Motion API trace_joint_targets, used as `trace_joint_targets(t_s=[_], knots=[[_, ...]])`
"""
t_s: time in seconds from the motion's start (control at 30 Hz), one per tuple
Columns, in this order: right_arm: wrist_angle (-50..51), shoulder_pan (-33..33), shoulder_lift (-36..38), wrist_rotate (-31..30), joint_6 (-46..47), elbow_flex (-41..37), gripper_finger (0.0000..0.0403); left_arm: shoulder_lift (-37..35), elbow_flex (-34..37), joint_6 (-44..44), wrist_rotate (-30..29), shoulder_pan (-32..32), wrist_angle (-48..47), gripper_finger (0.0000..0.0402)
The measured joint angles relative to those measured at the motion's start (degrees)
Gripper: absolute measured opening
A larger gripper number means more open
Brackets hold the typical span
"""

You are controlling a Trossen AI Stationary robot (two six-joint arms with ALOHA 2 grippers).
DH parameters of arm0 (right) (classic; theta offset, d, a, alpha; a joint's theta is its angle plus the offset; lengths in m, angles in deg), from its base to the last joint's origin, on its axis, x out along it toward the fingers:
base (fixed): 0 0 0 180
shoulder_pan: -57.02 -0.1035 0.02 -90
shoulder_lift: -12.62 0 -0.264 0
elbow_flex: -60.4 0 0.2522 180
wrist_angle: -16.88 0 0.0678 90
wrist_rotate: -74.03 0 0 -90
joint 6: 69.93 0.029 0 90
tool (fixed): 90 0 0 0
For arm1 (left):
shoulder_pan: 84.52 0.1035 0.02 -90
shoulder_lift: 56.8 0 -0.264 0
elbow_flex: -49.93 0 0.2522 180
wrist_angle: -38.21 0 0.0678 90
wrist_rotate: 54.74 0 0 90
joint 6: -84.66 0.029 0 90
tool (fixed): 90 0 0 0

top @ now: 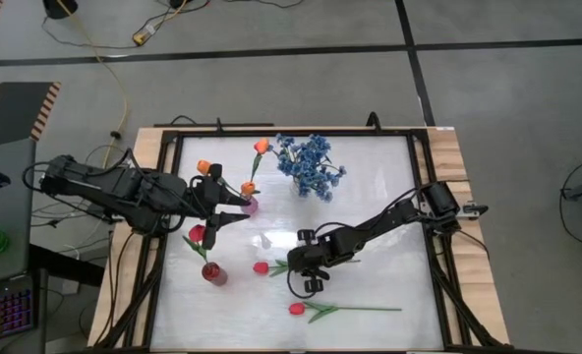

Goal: Sort flowers into vase by color
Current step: Put the top red tulip into the red vase

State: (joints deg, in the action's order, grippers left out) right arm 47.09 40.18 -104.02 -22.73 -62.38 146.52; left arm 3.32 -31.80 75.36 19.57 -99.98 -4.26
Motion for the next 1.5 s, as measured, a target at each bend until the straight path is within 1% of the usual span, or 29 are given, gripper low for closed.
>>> trace_joint_targets(t_s=[0.23,0.4,0.47,0.63,0.77,0.87,0.93,1.07,1.13,1.2,1.3,1.4,1.5], knots=[[1.4,0.4,-0.1,0.8,0.0,1.1,0.0032,-0.1,0.0,0.0,0.0,0.0,0.0,0.0123],[5.9,0.4,0.4,0.9,0.0,3.6,0.003,-0.1,0.0,0.3,0.0,0.0,-0.1,0.0123],[7.9,0.4,2.0,0.9,0.0,3.7,0.003,-0.1,0.0,1.6,0.0,0.0,-0.1,0.0123],[10.4,0.4,9.4,0.9,0.3,3.8,0.003,-0.6,0.0,2.8,0.2,0.0,-0.2,0.0123],[7.8,0.4,16.7,1.0,-0.2,-0.1,0.0034,-1.4,0.0,3.8,0.1,-1.2,-1.0,0.0123],[3.7,0.4,22.3,0.9,0.3,-5.6,0.0033,-2.1,0.0,3.6,-0.6,-3.1,-1.7,0.0123],[-1.6,0.4,26.0,0.9,2.2,-10.8,0.0033,-2.1,0.0,3.6,-1.8,-4.8,-2.2,0.0123],[-17.9,0.4,32.2,0.9,5.9,-22.2,0.0033,-2.0,0.1,2.6,-5.9,-7.9,-2.3,0.0123],[-27.4,0.4,34.3,0.9,7.3,-27.5,0.0033,-2.4,1.9,2.6,-8.6,-9.3,-0.5,0.0123],[-36.1,0.4,35.5,0.9,7.5,-31.9,0.0033,-3.6,5.3,2.6,-10.6,-10.3,1.9,0.0123],[-44.1,0.4,36.4,0.9,7.6,-35.4,0.0033,-6.7,11.7,2.6,-11.6,-10.3,8.7,0.0123],[-45.9,0.5,36.5,0.9,7.6,-36.0,0.0033,-11.2,16.7,3.4,-11.4,-9.9,15.8,0.0123],[-45.9,0.6,36.3,0.9,7.6,-35.8,0.0033,-16.9,19.8,4.1,-9.3,-9.2,22.1,0.0123]])
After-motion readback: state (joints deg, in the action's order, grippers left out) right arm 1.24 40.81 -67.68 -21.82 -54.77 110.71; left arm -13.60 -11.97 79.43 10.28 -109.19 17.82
